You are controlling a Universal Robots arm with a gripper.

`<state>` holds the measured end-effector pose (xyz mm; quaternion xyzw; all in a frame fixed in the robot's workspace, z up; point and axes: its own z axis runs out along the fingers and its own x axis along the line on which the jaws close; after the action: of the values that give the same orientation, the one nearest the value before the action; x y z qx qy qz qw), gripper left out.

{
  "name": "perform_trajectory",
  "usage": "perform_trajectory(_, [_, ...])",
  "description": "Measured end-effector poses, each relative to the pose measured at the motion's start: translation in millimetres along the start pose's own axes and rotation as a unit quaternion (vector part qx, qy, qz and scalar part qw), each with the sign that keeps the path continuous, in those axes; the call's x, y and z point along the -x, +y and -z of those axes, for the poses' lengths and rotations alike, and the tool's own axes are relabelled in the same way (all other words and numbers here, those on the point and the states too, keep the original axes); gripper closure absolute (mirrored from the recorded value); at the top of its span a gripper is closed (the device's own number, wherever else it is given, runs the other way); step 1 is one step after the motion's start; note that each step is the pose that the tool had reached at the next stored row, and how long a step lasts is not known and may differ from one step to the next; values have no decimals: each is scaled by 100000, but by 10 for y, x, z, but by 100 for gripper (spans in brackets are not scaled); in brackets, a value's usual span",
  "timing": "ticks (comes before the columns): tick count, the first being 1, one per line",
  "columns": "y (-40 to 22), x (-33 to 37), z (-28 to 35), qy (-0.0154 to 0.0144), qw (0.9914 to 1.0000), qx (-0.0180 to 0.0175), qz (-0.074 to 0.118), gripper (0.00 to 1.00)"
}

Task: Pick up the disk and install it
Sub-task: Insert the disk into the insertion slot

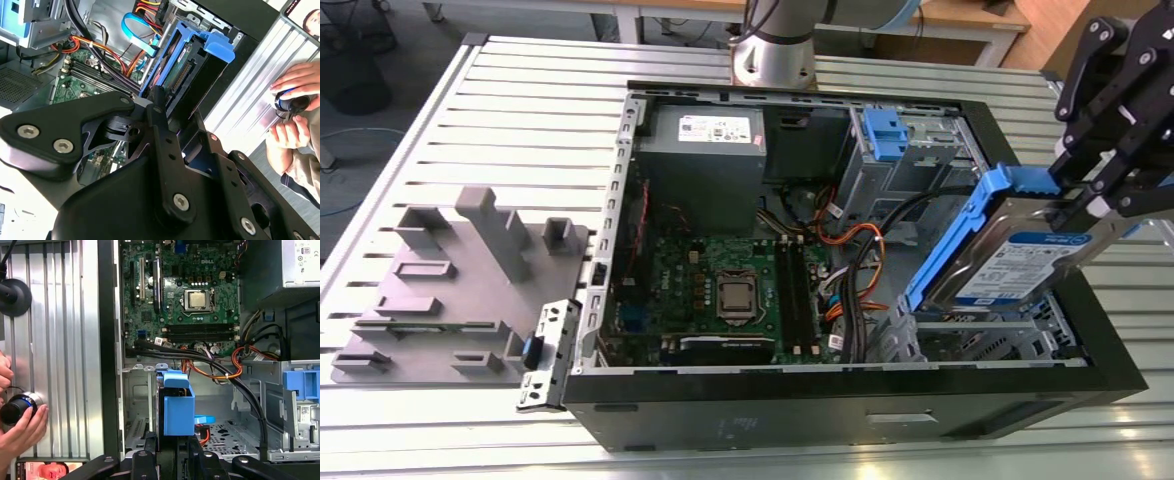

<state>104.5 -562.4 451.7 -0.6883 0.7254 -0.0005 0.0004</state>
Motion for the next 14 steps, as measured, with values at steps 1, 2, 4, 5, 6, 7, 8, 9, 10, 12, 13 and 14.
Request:
perform_trajectory(1, [0, 0, -3, -5, 100000, 0, 32, 65])
perform_trajectory(2, [0, 0, -5, -1, 100000, 1, 81, 65])
perform_trajectory(4, [0, -1, -8, -1, 100000, 2, 173, 65])
perform_trajectory(5, [0, -2, -10, 2, 100000, 3, 219, 65])
perform_trajectory(6, [0, -3, -12, -2, 100000, 2, 258, 65])
perform_trajectory(7, [0, -4, -15, -7, 100000, 2, 283, 65])
perform_trajectory(8, [0, -3, -19, -9, 100000, 1, 304, 65])
perform_trajectory(9, [0, -4, -23, 0, 99999, 1, 325, 65])
perform_trajectory(10, [0, -4, -27, 12, 99999, 0, 341, 65])
perform_trajectory(12, [-1, -4, -37, 20, 99999, -4, 369, 65])
perform_trajectory(13, [0, -4, -49, -27, 99999, 6, 378, 65])
perform_trajectory(14, [0, -5, -61, -39, 99999, 4, 388, 65])
